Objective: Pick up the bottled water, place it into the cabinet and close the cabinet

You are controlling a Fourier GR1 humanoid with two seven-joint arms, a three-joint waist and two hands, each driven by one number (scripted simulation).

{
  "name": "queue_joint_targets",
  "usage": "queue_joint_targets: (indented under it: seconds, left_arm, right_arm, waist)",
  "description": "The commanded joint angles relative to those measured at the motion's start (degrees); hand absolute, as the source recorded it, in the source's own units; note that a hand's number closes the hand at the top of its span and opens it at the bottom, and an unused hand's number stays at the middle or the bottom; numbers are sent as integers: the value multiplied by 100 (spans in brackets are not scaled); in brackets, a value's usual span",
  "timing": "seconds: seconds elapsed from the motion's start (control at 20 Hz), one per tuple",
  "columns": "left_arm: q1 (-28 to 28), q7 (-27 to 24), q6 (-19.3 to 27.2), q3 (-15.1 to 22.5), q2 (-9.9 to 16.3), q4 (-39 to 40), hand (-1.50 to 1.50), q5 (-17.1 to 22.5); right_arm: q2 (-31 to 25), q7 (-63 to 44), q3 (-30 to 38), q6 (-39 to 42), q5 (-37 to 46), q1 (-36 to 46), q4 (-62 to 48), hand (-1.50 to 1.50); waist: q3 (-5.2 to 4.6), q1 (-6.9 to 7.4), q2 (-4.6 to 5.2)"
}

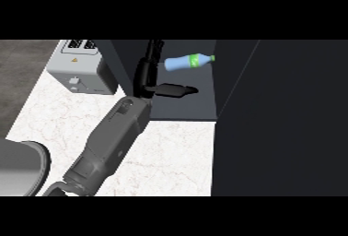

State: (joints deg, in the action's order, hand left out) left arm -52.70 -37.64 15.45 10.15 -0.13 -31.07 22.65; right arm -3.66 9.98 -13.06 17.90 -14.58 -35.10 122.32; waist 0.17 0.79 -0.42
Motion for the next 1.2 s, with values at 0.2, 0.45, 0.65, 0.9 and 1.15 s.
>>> queue_joint_targets:
  seconds: [0.2, 0.45, 0.65, 0.9, 1.15]
  left_arm:
    - [1619, 617, -85, 307, 323, -2093, -150, 351]
    - [2693, 1121, 344, 859, 233, -3774, -150, 264]
    - [3878, 1506, 424, 1386, 459, -5435, -150, 236]
    - [4950, 2208, 815, 2020, 879, -7381, -150, 7]
    - [6116, 2077, 717, 2167, 1513, -8639, -150, -75]
  right_arm:
    - [-63, -93, -8, -19, -26, -119, 144, -150]
    - [132, -4, -242, -149, 118, -162, 97, -150]
    - [-42, -20, -240, -6, 61, -328, 277, -150]
    - [-223, -202, -415, 50, 427, -84, 386, -150]
    - [-644, -382, -624, 466, 678, 31, 370, 150]
  waist:
    - [-15, 217, -75]
    - [-13, 164, -59]
    - [-11, 178, -63]
    - [-11, 112, -31]
    - [-17, 73, 1]
